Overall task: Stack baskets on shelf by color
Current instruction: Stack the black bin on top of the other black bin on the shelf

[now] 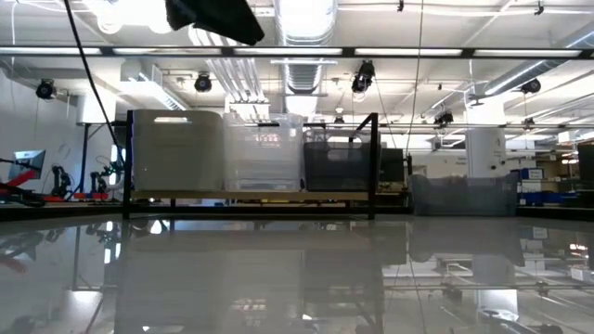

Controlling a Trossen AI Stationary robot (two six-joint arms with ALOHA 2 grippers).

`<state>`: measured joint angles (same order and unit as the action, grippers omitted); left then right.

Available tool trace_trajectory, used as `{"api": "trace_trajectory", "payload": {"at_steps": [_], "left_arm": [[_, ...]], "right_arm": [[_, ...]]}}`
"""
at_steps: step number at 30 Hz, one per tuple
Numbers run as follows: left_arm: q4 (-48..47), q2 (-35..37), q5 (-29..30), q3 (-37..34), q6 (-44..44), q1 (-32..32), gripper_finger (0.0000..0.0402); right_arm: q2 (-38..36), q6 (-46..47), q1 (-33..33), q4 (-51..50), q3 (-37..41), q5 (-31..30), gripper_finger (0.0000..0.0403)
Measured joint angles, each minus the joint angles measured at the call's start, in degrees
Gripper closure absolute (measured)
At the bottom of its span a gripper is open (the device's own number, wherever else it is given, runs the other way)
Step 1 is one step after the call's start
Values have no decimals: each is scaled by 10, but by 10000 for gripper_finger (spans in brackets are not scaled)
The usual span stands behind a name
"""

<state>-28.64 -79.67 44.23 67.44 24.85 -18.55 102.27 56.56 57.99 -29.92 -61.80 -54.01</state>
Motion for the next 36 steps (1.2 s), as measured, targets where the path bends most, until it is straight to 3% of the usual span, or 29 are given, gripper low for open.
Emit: {"api": "trace_trajectory", "payload": {"at_steps": [7,10,12,19,26,31,36], "left_arm": [[181,-70,92,-106,47,-171,318],[282,-107,119,-137,35,-209,318],[337,-130,120,-149,19,-221,318],[377,-175,118,-152,15,-232,318],[377,-175,117,-153,15,-232,318],[377,-175,114,-153,17,-232,318],[377,-175,104,-153,18,-232,318]], "right_arm": [[-93,164,-12,-273,-16,5,346],[-167,234,-63,-388,-23,15,346],[-221,217,-117,-431,-24,43,346],[-379,-95,-416,-392,1,181,302],[-377,-390,-715,-305,4,364,236],[-292,-598,-809,-290,5,411,221],[-196,-716,-847,-293,6,407,220]]}}
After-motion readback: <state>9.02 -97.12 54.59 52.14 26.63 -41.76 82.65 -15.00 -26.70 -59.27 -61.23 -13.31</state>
